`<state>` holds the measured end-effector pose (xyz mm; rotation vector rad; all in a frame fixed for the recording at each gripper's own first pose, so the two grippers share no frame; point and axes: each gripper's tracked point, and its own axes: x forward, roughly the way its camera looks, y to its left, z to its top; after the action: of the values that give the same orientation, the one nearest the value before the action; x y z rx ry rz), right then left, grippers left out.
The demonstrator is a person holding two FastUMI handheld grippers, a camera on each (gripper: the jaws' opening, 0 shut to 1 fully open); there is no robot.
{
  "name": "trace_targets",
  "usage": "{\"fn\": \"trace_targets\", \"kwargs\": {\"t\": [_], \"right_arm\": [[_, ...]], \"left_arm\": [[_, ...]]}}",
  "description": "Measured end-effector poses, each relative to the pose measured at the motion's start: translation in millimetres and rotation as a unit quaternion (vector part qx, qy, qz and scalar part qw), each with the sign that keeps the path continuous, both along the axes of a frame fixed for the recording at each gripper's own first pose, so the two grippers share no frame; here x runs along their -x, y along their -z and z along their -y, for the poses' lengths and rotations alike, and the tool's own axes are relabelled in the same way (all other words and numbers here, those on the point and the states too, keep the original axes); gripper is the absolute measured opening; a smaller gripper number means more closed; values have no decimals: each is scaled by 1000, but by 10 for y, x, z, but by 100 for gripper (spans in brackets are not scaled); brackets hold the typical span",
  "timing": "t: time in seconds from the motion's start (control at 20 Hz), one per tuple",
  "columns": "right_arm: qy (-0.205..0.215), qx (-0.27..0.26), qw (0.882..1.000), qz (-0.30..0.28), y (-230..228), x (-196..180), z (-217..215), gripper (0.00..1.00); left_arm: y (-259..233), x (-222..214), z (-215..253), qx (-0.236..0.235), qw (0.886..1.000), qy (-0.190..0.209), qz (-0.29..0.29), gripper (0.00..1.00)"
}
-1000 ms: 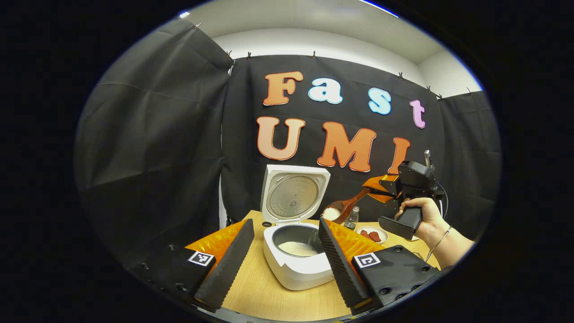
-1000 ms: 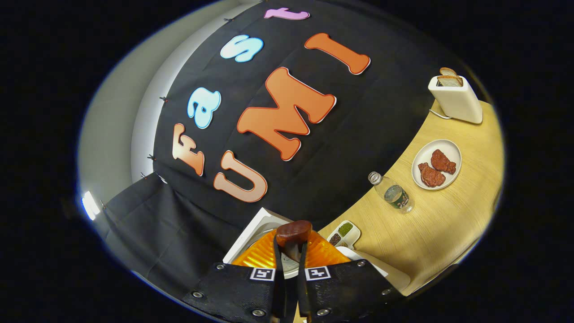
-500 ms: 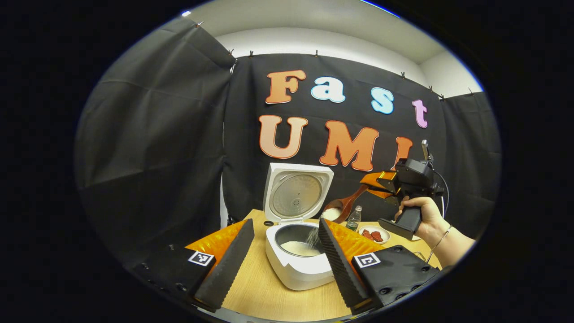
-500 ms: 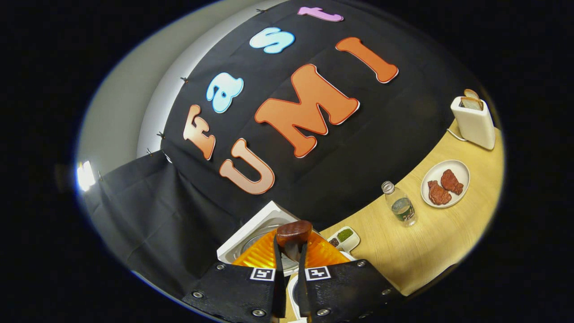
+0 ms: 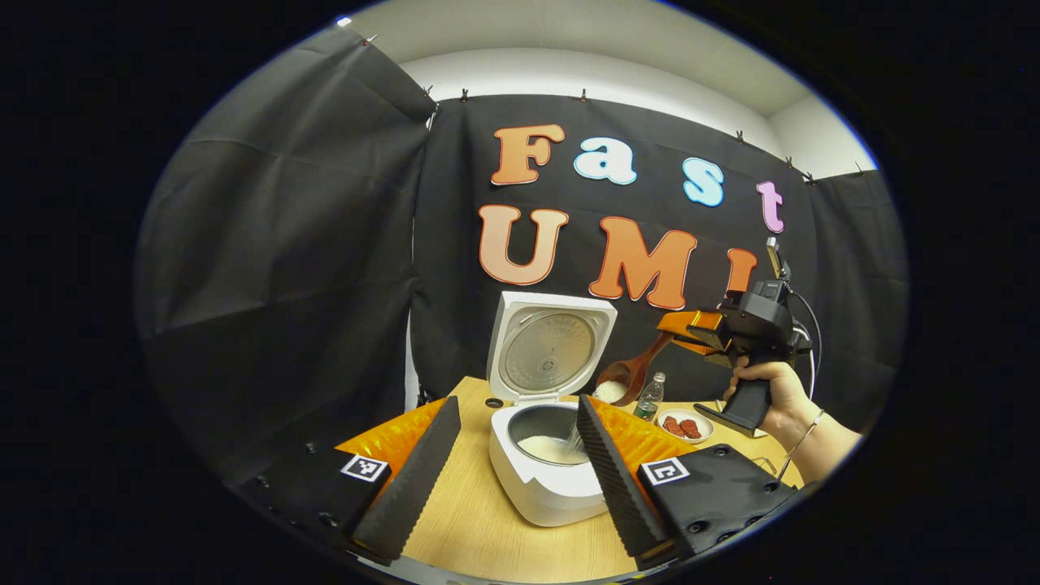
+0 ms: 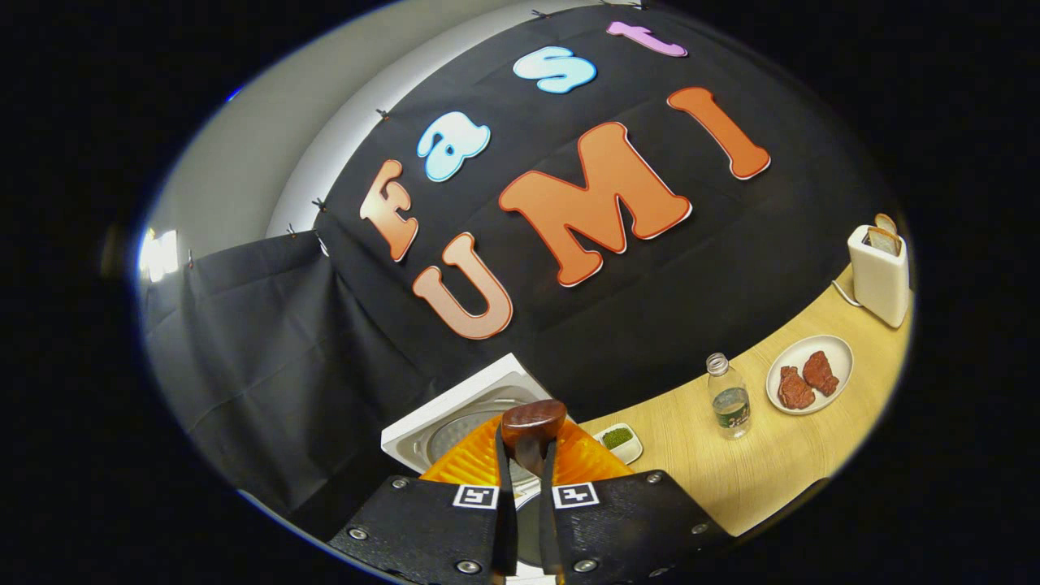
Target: Close the left gripper, press the button to open the rice cooker; take a wooden spoon from the chopstick holder with the right hand, scoop a spoonful of rice and pour it into the rice cooker, then put the wooden spoon back into the chopstick holder.
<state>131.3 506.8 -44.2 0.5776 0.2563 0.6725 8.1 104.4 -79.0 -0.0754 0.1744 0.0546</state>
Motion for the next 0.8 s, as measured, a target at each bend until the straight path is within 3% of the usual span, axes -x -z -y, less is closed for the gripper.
{"fn": "trace_targets", "kwargs": {"t": [0.45,0.8], "right_arm": [[-15,67,993,92,-160,156,-109,10],[-46,100,986,127,-147,245,-245,10]], "left_arm": [[41,-83,-84,1,1000,-8,1,100],[51,-157,-83,5,1000,-4,5,100]]}}
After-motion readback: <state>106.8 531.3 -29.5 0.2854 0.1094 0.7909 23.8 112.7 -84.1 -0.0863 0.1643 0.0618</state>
